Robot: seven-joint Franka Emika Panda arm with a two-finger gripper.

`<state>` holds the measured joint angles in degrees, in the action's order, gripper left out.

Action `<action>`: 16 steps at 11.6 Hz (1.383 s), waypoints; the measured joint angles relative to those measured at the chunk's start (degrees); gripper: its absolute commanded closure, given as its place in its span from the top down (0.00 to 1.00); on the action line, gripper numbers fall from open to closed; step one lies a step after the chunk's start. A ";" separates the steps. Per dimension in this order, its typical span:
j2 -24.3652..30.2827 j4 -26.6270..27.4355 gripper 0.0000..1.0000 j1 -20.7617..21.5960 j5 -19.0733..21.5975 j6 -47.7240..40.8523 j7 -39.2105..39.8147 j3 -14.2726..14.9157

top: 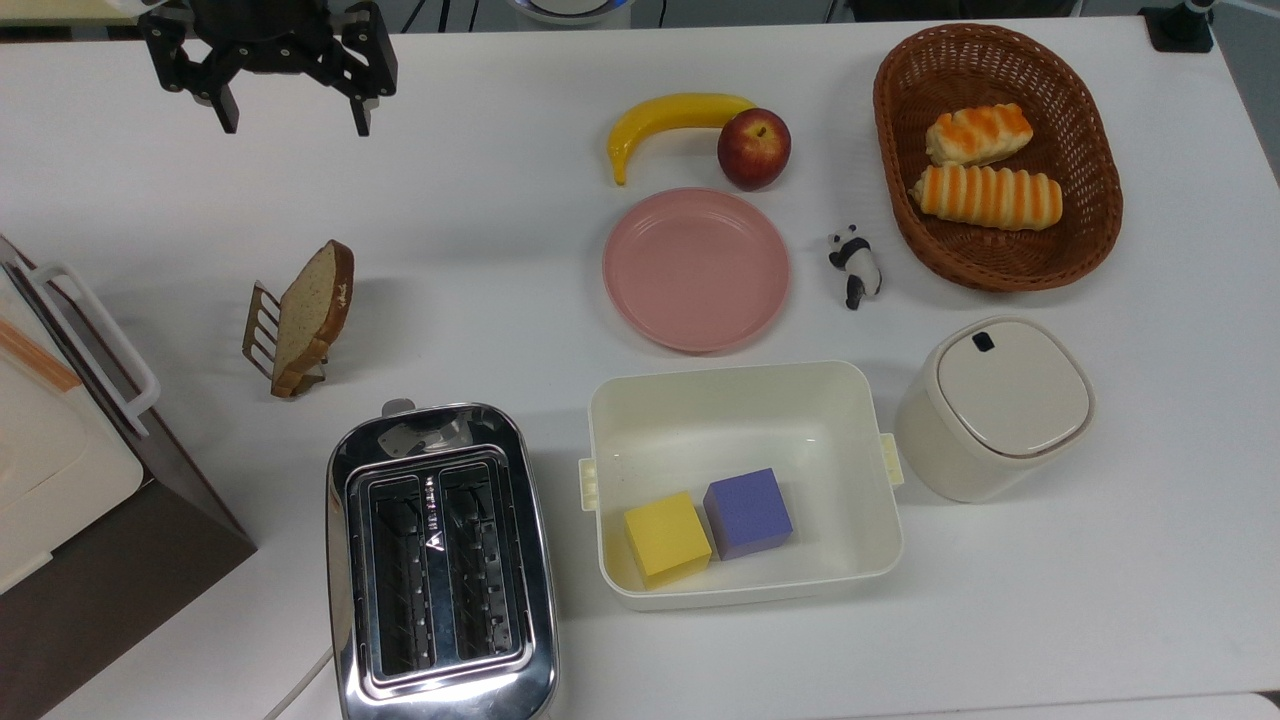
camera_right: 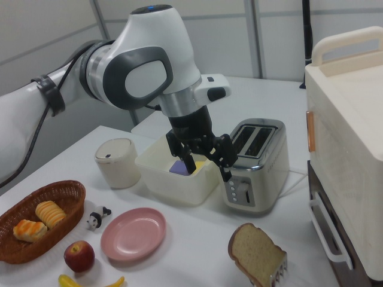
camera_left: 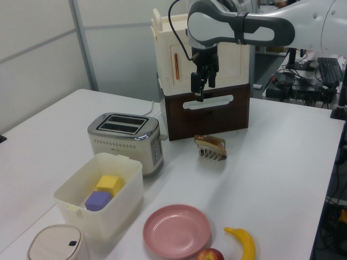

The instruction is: Put the bread in the toaster

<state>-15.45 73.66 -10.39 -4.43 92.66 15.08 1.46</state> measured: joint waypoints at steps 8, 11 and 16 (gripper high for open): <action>0.00 0.06 1.00 0.00 0.00 -1.10 5.03 -0.01; 0.00 0.10 1.00 0.01 0.00 -1.17 5.09 -0.07; 0.00 0.26 1.00 0.01 0.00 -1.25 5.09 -0.23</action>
<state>-15.46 73.92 -10.37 -4.43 91.40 20.17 1.23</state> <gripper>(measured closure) 0.000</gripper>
